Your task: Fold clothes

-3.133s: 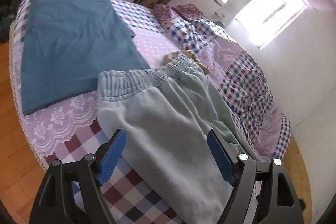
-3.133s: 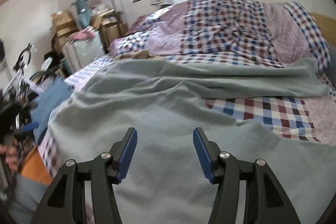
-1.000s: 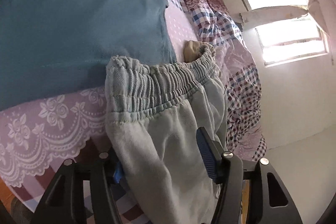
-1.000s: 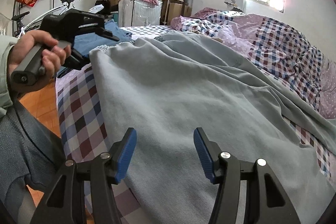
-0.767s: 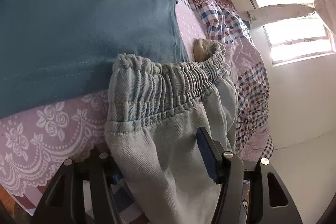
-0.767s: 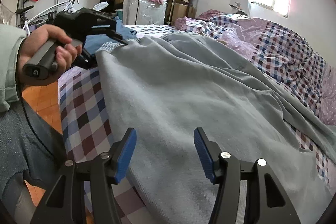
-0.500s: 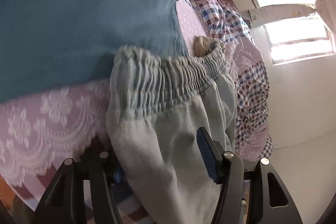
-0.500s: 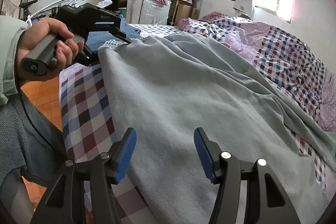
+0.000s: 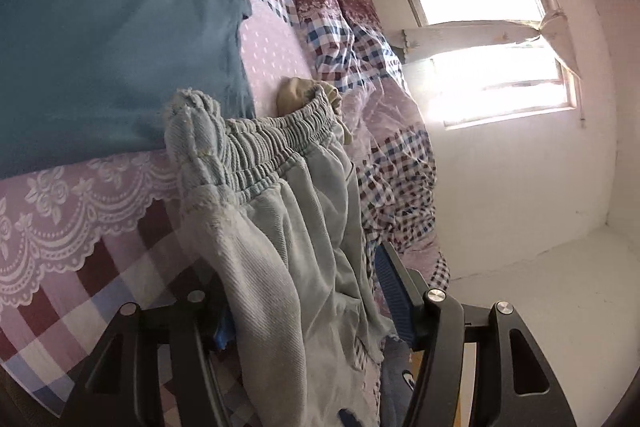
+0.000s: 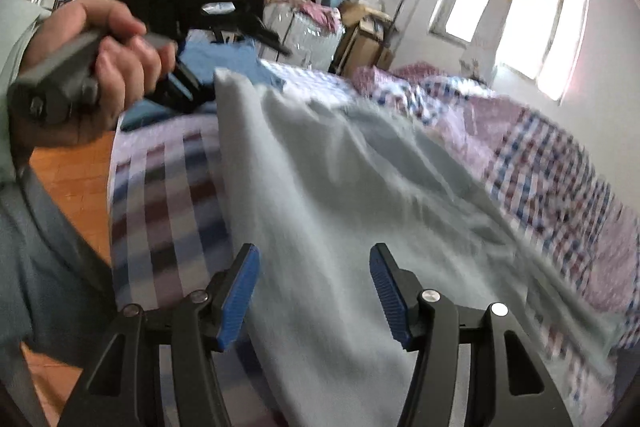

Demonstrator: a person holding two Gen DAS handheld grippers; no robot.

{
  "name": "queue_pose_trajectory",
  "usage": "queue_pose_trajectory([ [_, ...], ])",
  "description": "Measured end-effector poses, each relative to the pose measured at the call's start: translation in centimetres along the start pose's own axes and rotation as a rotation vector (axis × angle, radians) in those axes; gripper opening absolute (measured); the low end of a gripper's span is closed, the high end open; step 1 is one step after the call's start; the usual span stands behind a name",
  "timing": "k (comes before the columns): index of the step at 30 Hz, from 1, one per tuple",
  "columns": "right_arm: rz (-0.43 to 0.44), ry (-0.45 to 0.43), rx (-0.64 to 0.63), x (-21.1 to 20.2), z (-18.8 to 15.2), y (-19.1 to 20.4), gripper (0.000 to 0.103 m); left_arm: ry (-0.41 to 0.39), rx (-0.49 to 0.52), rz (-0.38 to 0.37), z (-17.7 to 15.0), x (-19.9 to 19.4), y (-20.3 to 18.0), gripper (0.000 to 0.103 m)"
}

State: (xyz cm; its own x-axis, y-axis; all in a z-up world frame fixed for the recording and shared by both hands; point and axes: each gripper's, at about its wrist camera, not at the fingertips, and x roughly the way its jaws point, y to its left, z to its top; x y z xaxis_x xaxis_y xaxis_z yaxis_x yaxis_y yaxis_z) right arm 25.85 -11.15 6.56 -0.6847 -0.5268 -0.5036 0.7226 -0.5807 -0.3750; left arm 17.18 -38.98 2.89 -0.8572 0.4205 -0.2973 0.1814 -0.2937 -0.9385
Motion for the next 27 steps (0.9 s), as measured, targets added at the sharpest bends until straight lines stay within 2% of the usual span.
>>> queue_pose_trajectory([
  [6, 0.014, -0.074, -0.112, 3.4, 6.2, 4.0, 0.061, 0.058, 0.045, -0.051, 0.7, 0.0, -0.7, 0.064],
  [11, -0.028, -0.060, -0.257, 7.3, 8.8, 7.0, 0.059, 0.105, 0.063, -0.082, 1.0, -0.2, -0.6, 0.064],
  [12, -0.032, -0.052, -0.280, 8.0, 9.1, 7.5, 0.055, 0.111, 0.057, -0.085, 1.1, -0.2, -0.4, 0.064],
  [14, -0.035, -0.022, -0.298, 9.4, 9.5, 7.7, 0.031, 0.124, 0.046, -0.093, 1.3, -0.3, -0.1, 0.064],
  [15, -0.021, -0.003, -0.288, 9.9, 9.7, 7.5, 0.015, 0.130, 0.040, -0.097, 1.4, -0.3, 0.1, 0.064],
  [16, -0.007, 0.015, -0.278, 10.4, 9.9, 7.2, 0.009, 0.134, 0.029, -0.089, 1.5, -0.2, 0.4, 0.064],
  [18, 0.023, 0.034, -0.232, 10.6, 10.5, 6.3, 0.008, 0.153, -0.004, -0.042, 1.4, 0.5, 1.2, 0.064],
  [20, 0.041, 0.040, -0.197, 10.5, 11.1, 5.4, 0.008, 0.170, -0.031, -0.036, 1.4, 0.8, 1.8, 0.064],
  [27, 0.082, 0.063, -0.136, 10.2, 12.5, 3.8, 0.008, 0.159, -0.014, -0.015, 1.1, 0.9, 1.5, 0.064],
])
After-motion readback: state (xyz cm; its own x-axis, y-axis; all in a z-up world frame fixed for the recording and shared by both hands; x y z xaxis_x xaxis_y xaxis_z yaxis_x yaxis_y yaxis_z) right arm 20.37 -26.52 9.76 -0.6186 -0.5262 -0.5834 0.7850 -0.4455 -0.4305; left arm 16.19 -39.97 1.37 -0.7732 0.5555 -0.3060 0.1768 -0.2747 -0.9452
